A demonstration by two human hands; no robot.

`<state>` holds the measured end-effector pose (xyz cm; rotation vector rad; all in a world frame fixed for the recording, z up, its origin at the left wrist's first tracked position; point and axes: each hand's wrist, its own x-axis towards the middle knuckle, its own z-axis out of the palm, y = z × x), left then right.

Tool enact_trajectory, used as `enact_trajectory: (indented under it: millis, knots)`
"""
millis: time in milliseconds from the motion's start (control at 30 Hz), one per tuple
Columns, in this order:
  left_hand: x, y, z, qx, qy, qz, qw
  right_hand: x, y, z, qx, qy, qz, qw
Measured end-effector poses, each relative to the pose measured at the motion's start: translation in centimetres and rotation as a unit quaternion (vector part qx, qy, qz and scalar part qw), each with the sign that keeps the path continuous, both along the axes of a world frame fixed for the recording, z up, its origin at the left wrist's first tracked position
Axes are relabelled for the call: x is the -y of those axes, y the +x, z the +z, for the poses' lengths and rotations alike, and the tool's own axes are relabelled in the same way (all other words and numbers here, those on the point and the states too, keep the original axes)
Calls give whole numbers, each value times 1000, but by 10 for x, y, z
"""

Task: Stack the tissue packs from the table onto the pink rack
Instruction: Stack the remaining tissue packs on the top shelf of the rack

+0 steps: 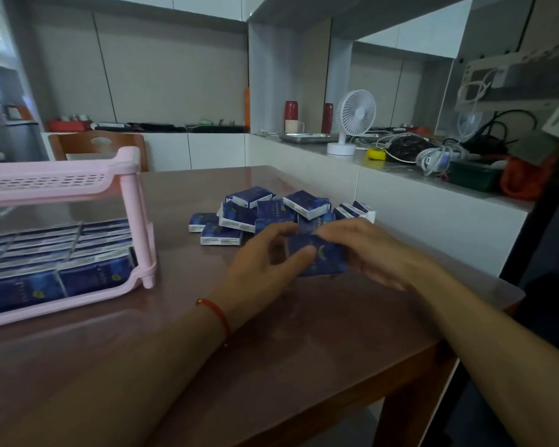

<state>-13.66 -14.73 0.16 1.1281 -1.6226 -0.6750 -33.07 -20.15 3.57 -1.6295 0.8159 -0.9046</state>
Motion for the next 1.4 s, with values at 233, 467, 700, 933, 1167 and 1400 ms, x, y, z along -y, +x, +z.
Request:
enact_trajectory:
  millis: [233, 467, 700, 933, 1167, 1400]
  knots:
    - [2, 11, 2, 11, -37, 112, 993, 23, 30, 22, -177, -193, -164, 951]
    - [-7, 20, 6, 256, -12, 28, 966, 73, 41, -8, -424, -352, -348, 759]
    - [-5, 24, 7, 195, -9, 28, 980, 59, 19, 0, 18, -198, -259, 945]
    - [-12, 34, 14, 141, -46, 72, 986, 31, 19, 15, 105, -84, -71, 988]
    - [-14, 35, 16, -42, 102, 10, 994, 23, 36, -5, -113, -212, 1, 971]
    - [-23, 30, 17, -141, 114, -13, 983, 10, 56, -6, -124, -405, -66, 903]
